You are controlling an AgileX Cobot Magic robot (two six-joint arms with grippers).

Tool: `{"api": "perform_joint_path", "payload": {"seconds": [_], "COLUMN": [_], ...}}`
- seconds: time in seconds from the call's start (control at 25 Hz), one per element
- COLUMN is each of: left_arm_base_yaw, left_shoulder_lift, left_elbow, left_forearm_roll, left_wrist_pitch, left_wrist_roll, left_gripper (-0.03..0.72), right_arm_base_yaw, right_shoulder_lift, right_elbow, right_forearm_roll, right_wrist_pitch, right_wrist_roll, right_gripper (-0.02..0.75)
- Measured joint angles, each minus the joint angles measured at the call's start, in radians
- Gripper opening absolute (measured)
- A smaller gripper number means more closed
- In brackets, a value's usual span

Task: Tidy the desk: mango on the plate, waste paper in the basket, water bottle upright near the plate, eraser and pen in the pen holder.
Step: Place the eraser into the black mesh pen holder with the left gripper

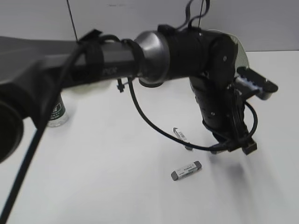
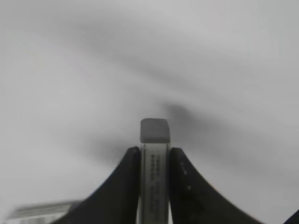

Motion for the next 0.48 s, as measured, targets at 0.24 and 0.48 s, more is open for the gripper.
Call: {"api": "perform_joint_path", "payload": {"seconds": [0.24, 0.48], "left_arm_base_yaw": [0.067, 0.225], "left_shoulder_lift": [-0.162, -0.257], "left_elbow": [-0.011, -0.015], "left_forearm_roll": [0.097, 0.114], "left_wrist_pitch": [-0.050, -0.213], "left_wrist_roll": [-0.029, -0.125], "left_gripper": [0.141, 0.141], "right_arm_base_yaw": [0.000, 0.000], "right_shoulder_lift": [0.000, 0.000], "right_elbow": [0.000, 0.000], "right_forearm_roll": [0.000, 0.000], "right_wrist_pitch": [0.000, 0.000], "right_wrist_roll": [0.000, 0.000], "right_gripper": [0.474, 0.473]}}
